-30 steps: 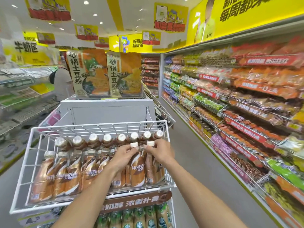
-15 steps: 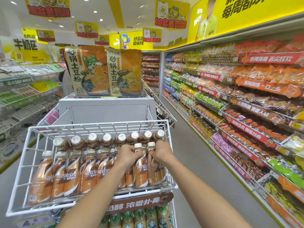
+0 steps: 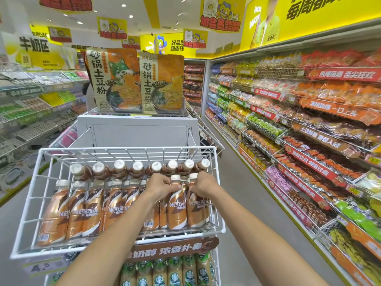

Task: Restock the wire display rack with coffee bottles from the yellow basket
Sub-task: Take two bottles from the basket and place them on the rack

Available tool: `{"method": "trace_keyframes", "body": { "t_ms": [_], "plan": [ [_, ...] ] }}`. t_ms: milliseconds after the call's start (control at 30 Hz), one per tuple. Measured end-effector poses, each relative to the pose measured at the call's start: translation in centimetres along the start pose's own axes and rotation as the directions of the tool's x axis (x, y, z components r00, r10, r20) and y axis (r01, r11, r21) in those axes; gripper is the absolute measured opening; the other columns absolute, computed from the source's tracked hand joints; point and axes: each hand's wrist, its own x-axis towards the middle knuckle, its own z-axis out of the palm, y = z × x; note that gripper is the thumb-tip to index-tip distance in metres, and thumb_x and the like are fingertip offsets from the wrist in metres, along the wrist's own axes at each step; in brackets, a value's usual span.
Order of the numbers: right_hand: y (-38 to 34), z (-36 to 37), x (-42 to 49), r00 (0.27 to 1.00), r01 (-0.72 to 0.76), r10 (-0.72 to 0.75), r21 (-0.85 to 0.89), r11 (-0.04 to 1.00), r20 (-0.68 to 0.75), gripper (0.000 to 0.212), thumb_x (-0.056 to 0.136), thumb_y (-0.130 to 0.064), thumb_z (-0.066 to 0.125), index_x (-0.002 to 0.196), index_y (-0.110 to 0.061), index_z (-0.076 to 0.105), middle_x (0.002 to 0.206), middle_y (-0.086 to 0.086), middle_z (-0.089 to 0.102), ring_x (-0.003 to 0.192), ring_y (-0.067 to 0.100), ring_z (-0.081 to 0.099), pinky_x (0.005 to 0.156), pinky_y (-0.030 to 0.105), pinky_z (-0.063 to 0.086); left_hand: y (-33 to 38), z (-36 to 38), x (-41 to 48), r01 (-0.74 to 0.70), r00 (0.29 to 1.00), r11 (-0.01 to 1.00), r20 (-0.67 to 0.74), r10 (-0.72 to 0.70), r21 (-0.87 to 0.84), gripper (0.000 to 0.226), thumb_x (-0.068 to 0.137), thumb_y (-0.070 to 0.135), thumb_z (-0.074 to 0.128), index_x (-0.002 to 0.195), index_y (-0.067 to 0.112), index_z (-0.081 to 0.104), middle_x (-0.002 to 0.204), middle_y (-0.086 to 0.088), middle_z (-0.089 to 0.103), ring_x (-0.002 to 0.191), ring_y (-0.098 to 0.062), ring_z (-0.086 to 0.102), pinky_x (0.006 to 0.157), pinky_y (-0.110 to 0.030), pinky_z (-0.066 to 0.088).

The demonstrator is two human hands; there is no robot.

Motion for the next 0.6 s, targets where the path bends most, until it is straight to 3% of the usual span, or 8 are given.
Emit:
{"method": "trace_keyframes", "body": {
  "t_ms": [167, 233, 300, 400, 533, 600],
  "plan": [
    [-0.5, 0.5, -0.2, 0.995, -0.027, 0.023, -0.036, 0.999, -0.094, 0.029, 0.095, -0.023, 0.073, 0.078, -0.012, 0.052, 0.103, 0.011, 0.065, 0.092, 0.030, 0.064, 0.073, 0.033, 0.048, -0.3, -0.1, 0.5, -0.038, 0.995, 0.999, 0.091, 0.038, -0.005, 0.040, 0.077, 0.038, 0.085, 0.061, 0.018, 0.055, 0.054, 0.011, 0.045, 0.057, -0.012, 0.044, 0.067, -0.032, 0.039],
    [-0.5, 0.5, -0.2, 0.995, -0.024, 0.021, -0.031, 0.999, -0.101, 0.039, 0.094, -0.029, 0.077, 0.071, -0.015, 0.048, 0.096, 0.009, 0.062, 0.087, 0.029, 0.061, 0.072, 0.033, 0.047, -0.8, -0.3, 0.3, -0.031, 0.991, 0.997, 0.124, 0.040, -0.069, 0.028, 0.079, 0.036, 0.085, 0.072, 0.015, 0.068, 0.075, 0.010, 0.067, 0.077, -0.013, 0.063, 0.087, -0.040, 0.051],
    [-0.4, 0.5, -0.3, 0.995, -0.023, 0.020, -0.031, 0.999, -0.102, 0.044, 0.093, -0.033, 0.078, 0.069, -0.016, 0.046, 0.093, 0.007, 0.059, 0.085, 0.028, 0.060, 0.072, 0.034, 0.046, -1.1, -0.6, 0.0, 0.008, 0.990, 0.991, 0.141, 0.012, -0.136, 0.027, 0.082, 0.031, 0.084, 0.087, 0.006, 0.075, 0.105, -0.011, 0.075, 0.106, -0.029, 0.069, 0.105, -0.054, 0.050],
    [-0.2, 0.5, -0.5, 0.995, -0.010, 0.006, -0.033, 0.999, -0.102, 0.046, 0.093, -0.034, 0.078, 0.068, -0.015, 0.044, 0.090, 0.007, 0.059, 0.084, 0.027, 0.058, 0.070, 0.034, 0.044, -0.7, -0.6, -0.5, 0.016, 0.992, 0.993, 0.123, -0.001, -0.117, 0.032, 0.086, 0.029, 0.080, 0.094, -0.002, 0.074, 0.108, -0.022, 0.073, 0.120, -0.041, 0.063, 0.107, -0.054, 0.048],
    [0.2, 0.7, -1.1, 0.991, 0.008, -0.007, 0.001, 1.000, -0.131, 0.047, 0.094, -0.032, 0.077, 0.067, -0.016, 0.043, 0.080, 0.005, 0.055, 0.080, 0.027, 0.056, 0.068, 0.034, 0.041, 0.5, 0.5, -1.2, 0.025, 1.000, 0.998, -0.001, -0.025, -0.063, 0.043, 0.087, 0.029, 0.078, 0.110, -0.007, 0.070, 0.121, -0.024, 0.070, 0.121, -0.039, 0.063, 0.106, -0.049, 0.046],
    [0.2, 0.8, -1.4, 0.990, 0.006, -0.004, 0.015, 1.000, -0.142, 0.047, 0.095, -0.032, 0.077, 0.067, -0.015, 0.043, 0.074, 0.002, 0.051, 0.079, 0.027, 0.056, 0.068, 0.034, 0.041, 0.8, 1.1, -1.6, 0.038, 0.997, 0.999, -0.066, -0.041, -0.035, 0.029, 0.086, 0.029, 0.080, 0.094, 0.001, 0.073, 0.098, -0.014, 0.073, 0.096, -0.027, 0.069, 0.099, -0.046, 0.050]
  ]
}}
